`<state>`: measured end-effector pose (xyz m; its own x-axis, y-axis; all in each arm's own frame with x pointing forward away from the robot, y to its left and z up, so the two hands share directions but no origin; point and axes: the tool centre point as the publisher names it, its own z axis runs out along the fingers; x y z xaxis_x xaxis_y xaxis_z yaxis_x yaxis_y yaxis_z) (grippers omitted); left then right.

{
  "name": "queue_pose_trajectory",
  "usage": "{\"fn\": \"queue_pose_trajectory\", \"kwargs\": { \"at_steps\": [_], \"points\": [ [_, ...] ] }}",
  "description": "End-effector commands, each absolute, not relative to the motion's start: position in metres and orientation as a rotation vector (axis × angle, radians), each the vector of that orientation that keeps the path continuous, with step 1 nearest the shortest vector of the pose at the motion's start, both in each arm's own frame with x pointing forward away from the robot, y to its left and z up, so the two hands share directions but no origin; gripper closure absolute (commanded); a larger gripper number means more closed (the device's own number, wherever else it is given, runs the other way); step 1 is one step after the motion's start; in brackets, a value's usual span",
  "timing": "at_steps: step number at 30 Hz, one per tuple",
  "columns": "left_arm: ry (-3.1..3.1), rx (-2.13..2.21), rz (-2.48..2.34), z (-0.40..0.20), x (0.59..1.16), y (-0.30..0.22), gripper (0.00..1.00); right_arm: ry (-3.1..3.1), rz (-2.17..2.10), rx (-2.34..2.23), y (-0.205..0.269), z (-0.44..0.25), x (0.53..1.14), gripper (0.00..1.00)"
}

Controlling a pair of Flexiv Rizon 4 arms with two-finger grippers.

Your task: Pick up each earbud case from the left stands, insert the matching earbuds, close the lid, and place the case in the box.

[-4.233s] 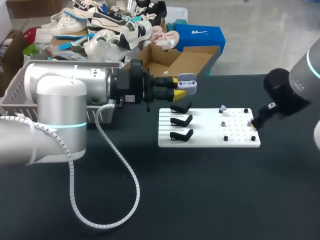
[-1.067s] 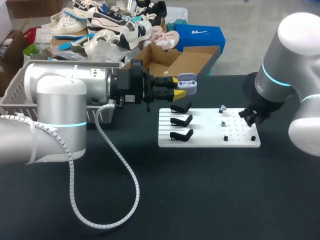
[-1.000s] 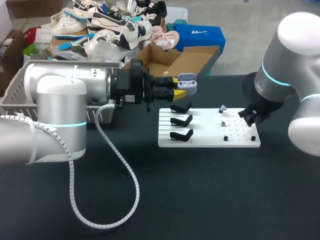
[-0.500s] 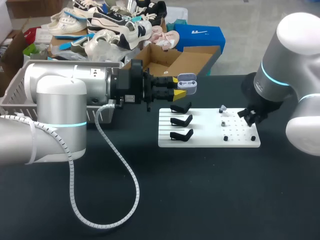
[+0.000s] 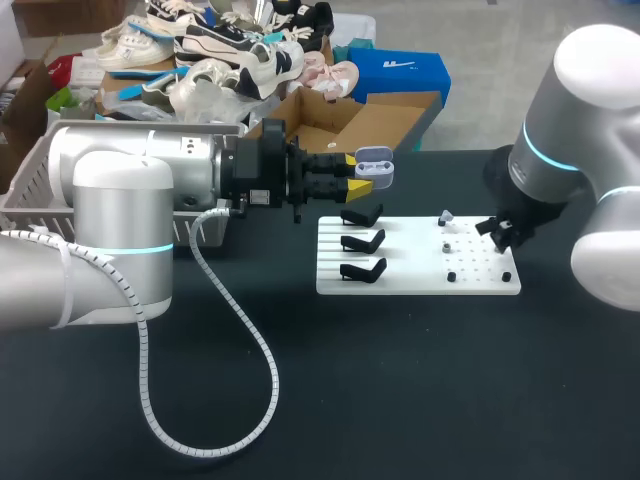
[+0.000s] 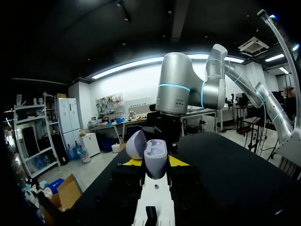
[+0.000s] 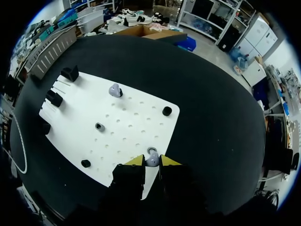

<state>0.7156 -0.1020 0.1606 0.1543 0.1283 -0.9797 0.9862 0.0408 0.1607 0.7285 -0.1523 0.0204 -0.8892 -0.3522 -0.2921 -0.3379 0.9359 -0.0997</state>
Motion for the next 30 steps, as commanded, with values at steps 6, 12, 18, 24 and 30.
{"fn": "queue_pose_trajectory", "kwargs": {
  "at_steps": [6, 12, 18, 24, 30],
  "points": [
    [1.201, 1.329, -0.990, 0.160, 0.715, -0.102, 1.00, 2.778, -0.098, -0.491, -0.154, 0.032, 0.725, 1.00],
    [1.201, 1.329, -0.990, 0.160, 0.715, -0.102, 1.00, 2.768, -0.133, -0.488, -0.151, 0.052, 0.716, 1.00],
    [1.201, 1.329, -0.990, 0.160, 0.715, -0.102, 1.00, 2.725, 0.015, -0.586, -0.145, 0.066, 0.711, 1.00],
    [1.201, 1.329, -0.990, 0.160, 0.715, -0.102, 1.00, 2.725, 0.015, -0.586, -0.145, 0.066, 0.711, 1.00],
    [1.201, 1.329, -0.990, 0.160, 0.715, -0.102, 1.00, 2.725, 0.015, -0.586, -0.145, 0.066, 0.711, 1.00]
  ]
}}
